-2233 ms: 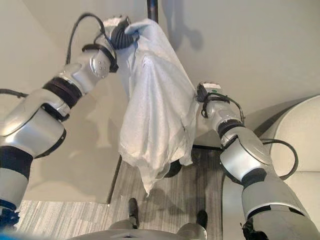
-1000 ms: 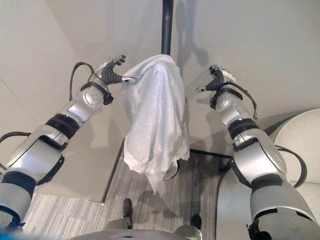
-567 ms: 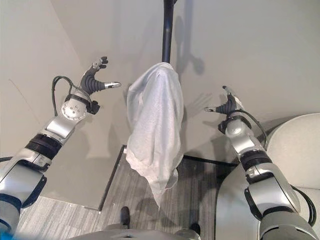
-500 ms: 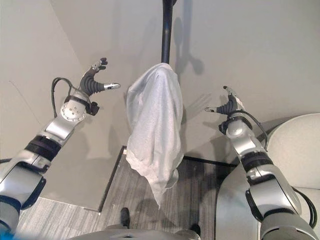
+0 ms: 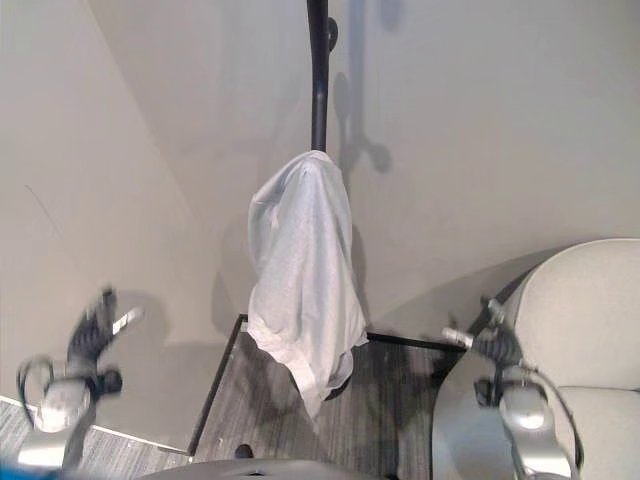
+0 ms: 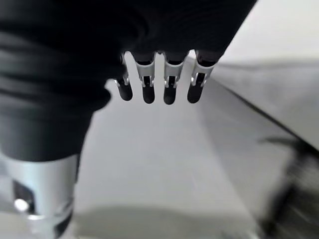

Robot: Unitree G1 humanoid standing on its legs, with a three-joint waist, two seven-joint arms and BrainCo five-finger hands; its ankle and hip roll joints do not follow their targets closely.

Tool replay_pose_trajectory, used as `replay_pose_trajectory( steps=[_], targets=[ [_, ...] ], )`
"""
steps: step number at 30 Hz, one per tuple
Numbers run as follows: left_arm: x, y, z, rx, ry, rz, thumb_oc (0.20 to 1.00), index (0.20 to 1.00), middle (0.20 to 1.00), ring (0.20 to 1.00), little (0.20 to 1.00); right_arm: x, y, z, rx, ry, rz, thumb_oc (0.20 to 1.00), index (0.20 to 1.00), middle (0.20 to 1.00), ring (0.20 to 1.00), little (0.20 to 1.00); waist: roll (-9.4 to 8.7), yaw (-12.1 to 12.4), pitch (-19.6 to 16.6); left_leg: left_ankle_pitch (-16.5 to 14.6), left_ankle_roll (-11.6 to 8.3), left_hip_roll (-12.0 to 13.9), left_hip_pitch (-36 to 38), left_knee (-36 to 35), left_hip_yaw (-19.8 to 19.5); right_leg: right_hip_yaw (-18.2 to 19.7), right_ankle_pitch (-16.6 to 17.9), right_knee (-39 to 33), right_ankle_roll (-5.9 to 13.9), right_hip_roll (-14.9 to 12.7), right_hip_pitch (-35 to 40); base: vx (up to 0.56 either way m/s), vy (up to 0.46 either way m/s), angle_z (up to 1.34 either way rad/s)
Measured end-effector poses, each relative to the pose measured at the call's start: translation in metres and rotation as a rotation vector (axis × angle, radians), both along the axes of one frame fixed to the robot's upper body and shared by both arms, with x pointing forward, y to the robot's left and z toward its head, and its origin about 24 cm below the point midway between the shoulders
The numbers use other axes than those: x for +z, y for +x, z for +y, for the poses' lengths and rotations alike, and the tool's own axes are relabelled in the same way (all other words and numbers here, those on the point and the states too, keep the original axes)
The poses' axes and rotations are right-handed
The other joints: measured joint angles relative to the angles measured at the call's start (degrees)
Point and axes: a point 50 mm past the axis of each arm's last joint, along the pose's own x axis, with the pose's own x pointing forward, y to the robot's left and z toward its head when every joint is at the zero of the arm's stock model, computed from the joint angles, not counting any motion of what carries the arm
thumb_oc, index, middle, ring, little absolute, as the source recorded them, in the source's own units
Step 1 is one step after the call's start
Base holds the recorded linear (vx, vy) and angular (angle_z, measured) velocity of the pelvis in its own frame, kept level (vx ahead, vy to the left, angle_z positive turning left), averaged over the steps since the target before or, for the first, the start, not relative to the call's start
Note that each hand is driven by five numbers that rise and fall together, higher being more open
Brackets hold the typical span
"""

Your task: Hang the clothes on the sofa on the clothes rack.

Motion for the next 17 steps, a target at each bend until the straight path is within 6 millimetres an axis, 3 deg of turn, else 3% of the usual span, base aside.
replay_pose_trajectory(
  steps=[4, 5, 8, 12, 17],
  targets=[
    [-0.050, -0.048, -0.011, 0.062, -0.115, 0.249, 1.000, 1.000, 1.000, 1.000, 1.000, -0.030, -0.028, 0.009, -0.016, 0.086, 0.129, 1.000, 1.000, 1.000, 1.000, 1.000, 0.14, -0.05, -0.49, -0.07, -0.09, 0.10, -1.11, 0.00, 0.17, 0.17, 0.04, -0.08, -0.07, 0.02, -1.13, 0.00, 0.000, 0.00],
    [-0.067, -0.065, -0.021, 0.061, -0.153, 0.358, 1.000, 1.000, 1.000, 1.000, 1.000, -0.051, -0.040, 0.017, -0.033, 0.132, 0.219, 1.000, 1.000, 1.000, 1.000, 1.000, -0.06, -0.06, -0.98, -0.04, -0.06, 0.14, -1.39, 0.00, 0.30, 0.37, 0.08, -0.07, -0.12, 0.10, -1.57, 0.02, 0.003, -0.04],
    [-0.083, -0.075, -0.040, -0.049, -0.148, 0.478, 1.000, 1.000, 1.000, 1.000, 1.000, -0.080, -0.059, 0.038, 0.021, 0.183, 0.383, 1.000, 1.000, 1.000, 1.000, 1.000, -0.19, -0.12, -1.02, 0.19, 0.24, 0.08, -1.27, 0.00, 0.34, 0.69, 0.28, -0.07, -0.37, 0.10, -1.62, 0.01, -0.001, -0.03],
    [-0.098, -0.073, -0.056, -0.116, -0.127, 0.584, 1.000, 1.000, 1.000, 1.000, 1.000, -0.107, -0.074, 0.060, -0.015, 0.255, 0.511, 1.000, 1.000, 1.000, 1.000, 1.000, 0.02, -0.30, -1.09, 0.11, 0.14, 0.03, -0.46, 0.01, 0.39, 0.98, 0.32, 0.04, -0.31, 0.08, -1.10, 0.01, 0.002, -0.02],
    [-0.109, -0.075, -0.072, -0.140, -0.135, 0.668, 1.000, 1.000, 1.000, 1.000, 1.000, -0.129, -0.100, 0.067, -0.127, 0.302, 0.691, 1.000, 1.000, 1.000, 1.000, 1.000, 0.19, -0.18, -1.68, -0.25, -0.32, 0.07, -0.16, 0.00, 0.42, 1.04, 0.16, -0.04, -0.26, 0.06, -0.79, 0.02, 0.007, -0.01]
  ],
)
